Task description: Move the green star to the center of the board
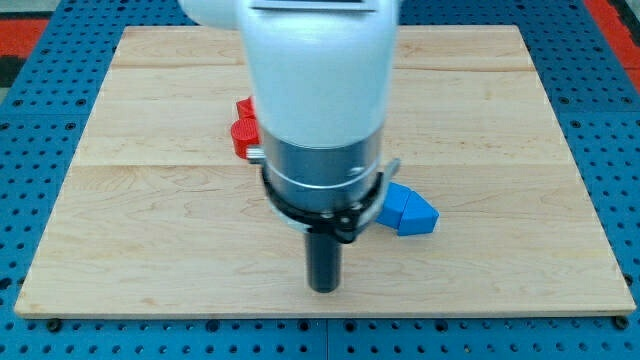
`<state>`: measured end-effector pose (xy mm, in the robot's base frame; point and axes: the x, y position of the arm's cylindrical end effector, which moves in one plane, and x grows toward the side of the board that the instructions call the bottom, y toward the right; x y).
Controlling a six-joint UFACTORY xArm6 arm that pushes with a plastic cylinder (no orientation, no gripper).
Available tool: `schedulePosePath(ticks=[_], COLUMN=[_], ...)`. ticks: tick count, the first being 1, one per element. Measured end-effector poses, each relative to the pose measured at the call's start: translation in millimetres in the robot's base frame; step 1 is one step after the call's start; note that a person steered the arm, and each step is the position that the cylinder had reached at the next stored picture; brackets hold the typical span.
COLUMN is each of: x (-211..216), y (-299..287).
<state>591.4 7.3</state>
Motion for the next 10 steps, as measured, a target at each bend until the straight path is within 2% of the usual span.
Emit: schedulePosePath(ticks=[1,3,5,8,10], x=[-28,-99,-142,-151,-187], y=[15,8,2,-3,-23])
